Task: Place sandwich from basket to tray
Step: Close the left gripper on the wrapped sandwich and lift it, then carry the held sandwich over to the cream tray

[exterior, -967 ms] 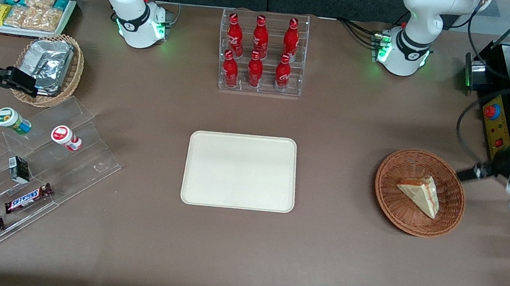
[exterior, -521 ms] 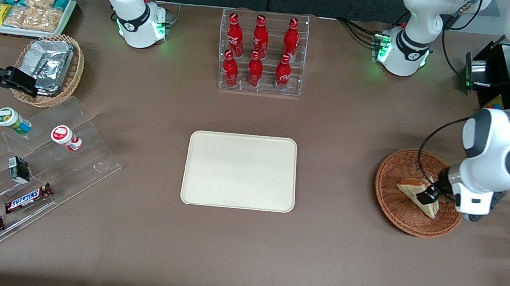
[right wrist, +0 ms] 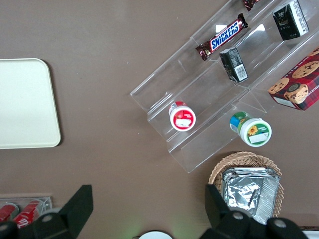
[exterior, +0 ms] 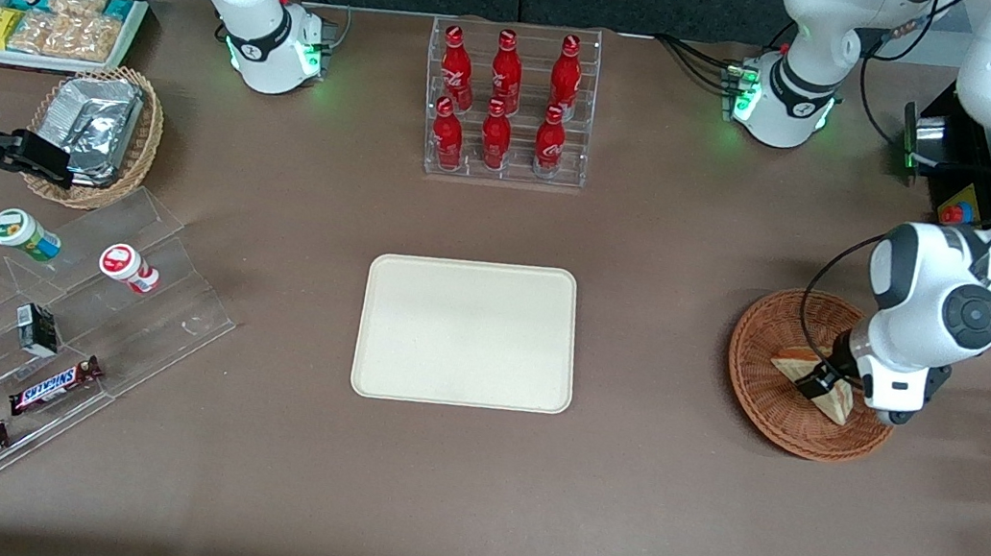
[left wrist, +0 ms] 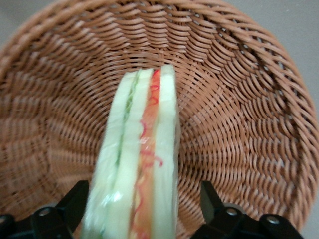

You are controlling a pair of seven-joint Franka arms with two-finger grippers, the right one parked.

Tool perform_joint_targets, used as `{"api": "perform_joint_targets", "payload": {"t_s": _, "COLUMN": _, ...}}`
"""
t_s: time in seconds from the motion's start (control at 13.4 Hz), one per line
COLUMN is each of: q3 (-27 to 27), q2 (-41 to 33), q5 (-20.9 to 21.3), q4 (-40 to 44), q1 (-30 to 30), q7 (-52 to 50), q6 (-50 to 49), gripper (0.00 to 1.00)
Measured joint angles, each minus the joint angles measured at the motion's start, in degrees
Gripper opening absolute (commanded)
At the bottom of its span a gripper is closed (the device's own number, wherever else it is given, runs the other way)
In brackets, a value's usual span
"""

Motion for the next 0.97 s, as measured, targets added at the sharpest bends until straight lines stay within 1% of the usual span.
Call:
{"api": "perform_joint_targets", "payload": {"t_s": 0.07, "q3": 0.03, "q2": 1.03, "q5": 0.0, "q4": 0.02, "q1": 0.01, "q7": -0.05, "q6": 1.15, "gripper": 0.01}}
{"api": "perform_joint_targets", "payload": {"t_s": 0.37, "q3": -0.1, "q2": 0.51, "q5": 0.0, "q4": 2.28, "q1": 0.02, "q7": -0.09, "q6": 0.54, "gripper": 0.0}}
{"api": "perform_joint_targets", "payload": {"t_s": 0.45, "q3": -0.5, "q2": -0.13, "q5": -0.01, "q4": 4.64, "q1": -0.06, "q7": -0.09, "q6": -3.03, "gripper": 0.0}}
{"api": "perform_joint_targets", "payload": {"t_s": 0.52, "q3": -1.15, "q2": -0.86, "q5": -0.07, "q4": 8.35, "q1": -0.29, "q7": -0.09, "q6": -9.19, "gripper": 0.0}}
{"api": "perform_joint_targets", "payload": {"t_s": 0.67, "q3": -3.71, "q2": -1.97, "q5": -0.34, "q4": 19.51, "q1": -1.59, "q7": -0.1, "q6": -24.9, "gripper": 0.0}}
{"api": "perform_joint_targets", "payload": {"t_s": 0.74, "q3": -5.11, "q2": -2.21, "q5": -0.79, "q4": 24.97, "q1": -2.82, "q7": -0.19, "q6": -31.0, "gripper": 0.0}}
{"api": "perform_joint_targets", "payload": {"t_s": 0.82, "q3": -6.42, "q2": -2.36, "q5": -1.81, "q4": 29.17, "q1": -4.4, "q7": -0.66, "q6": -34.92, "gripper": 0.0}}
{"api": "perform_joint_targets", "payload": {"t_s": 0.97, "q3": -8.04, "q2": -2.37, "q5": -3.77, "q4": 32.96, "q1": -8.66, "q7": -2.46, "q6": -37.6, "gripper": 0.0}}
